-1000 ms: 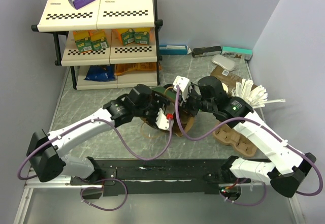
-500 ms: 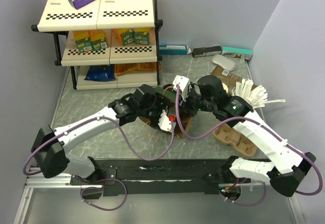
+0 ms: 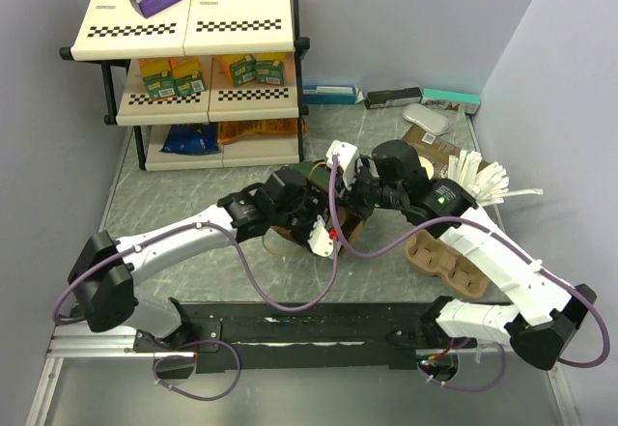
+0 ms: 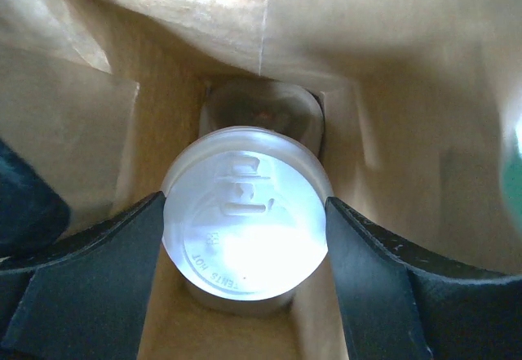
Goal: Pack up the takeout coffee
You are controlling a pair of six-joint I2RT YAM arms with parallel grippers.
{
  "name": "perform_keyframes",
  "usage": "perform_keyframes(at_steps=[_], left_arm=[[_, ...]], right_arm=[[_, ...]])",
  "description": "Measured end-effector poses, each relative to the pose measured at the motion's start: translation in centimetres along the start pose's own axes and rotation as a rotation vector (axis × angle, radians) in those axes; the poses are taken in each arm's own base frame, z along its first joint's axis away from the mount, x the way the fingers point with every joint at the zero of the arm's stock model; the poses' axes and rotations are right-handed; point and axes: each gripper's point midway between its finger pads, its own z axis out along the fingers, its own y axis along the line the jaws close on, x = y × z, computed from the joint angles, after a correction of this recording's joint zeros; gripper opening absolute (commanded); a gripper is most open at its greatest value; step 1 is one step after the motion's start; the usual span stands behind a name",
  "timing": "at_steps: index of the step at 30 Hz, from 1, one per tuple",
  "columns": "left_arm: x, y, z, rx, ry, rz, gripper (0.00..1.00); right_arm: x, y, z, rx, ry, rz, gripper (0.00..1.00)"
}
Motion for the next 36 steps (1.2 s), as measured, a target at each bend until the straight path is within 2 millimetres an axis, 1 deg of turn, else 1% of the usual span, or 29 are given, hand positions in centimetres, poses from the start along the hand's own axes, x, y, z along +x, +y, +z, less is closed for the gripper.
perform_keyframes(at_steps=[14,24,30,36], left_arm=[[0.6,0.0,1.7,-0.049,0.061,0.034,0.01],[0.9,-0.5,2.5,-0.056,0.088,0.043,0.01],[0.7,-1.0,2.1,-0.082,0.080,0.021,0.01],[-0.1,-0.3,1.3,-0.159,0.059,0.002,0.01]], right_arm=[[1.3,-0.2,-0.3,0.003,0.049,0.023,0.00],[2.2,-0.1,-0.5,0.001,0.081,0.051,0.00],[1.7,0.2,-0.4,-0.006,0.066,0.072,0.00],[-0.1,-0.1,-0.4,0.003,0.031,0.056,0.00]])
